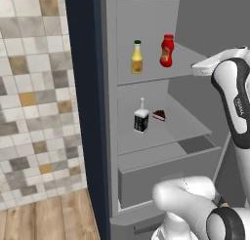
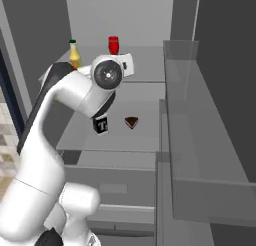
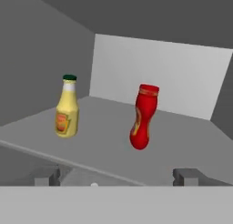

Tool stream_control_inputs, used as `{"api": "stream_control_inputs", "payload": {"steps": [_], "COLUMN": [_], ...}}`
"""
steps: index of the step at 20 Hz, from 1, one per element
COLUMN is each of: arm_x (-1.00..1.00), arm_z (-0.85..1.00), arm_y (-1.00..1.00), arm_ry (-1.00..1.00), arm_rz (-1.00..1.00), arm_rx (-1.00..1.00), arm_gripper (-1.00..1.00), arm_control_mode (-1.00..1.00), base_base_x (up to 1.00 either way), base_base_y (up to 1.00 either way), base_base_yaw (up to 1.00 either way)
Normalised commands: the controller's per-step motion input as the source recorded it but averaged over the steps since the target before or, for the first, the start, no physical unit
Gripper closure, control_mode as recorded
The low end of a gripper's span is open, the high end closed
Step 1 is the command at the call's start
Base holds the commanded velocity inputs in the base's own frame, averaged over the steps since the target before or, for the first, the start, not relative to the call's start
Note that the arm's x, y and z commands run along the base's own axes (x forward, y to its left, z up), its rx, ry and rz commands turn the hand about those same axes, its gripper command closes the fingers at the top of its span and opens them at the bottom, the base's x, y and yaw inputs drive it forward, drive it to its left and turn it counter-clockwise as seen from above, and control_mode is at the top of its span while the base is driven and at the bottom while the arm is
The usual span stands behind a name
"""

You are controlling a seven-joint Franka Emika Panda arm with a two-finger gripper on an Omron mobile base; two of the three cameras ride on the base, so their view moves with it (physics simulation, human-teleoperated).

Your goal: Place the mustard and ketchup from the counter to the top shelf of the fridge. If the existing items in the fridge are on the top shelf, move them to other shelves.

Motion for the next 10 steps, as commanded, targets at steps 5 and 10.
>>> {"api": "stream_control_inputs", "payload": {"steps": [5,10], "arm_x": [-1.0,-1.0], "arm_z": [-0.4,-0.99], "arm_y": [-0.15,-0.34], "arm_ry": [-0.11,-0.05], "arm_rz": [0.0,0.0], "arm_rx": [-0.09,-0.14], "arm_gripper": [-1.0,-1.0], "arm_control_mode": [-1.0,-1.0], "base_base_x": [0.0,0.0], "base_base_y": [0.0,0.0], "base_base_yaw": [0.0,0.0]}}
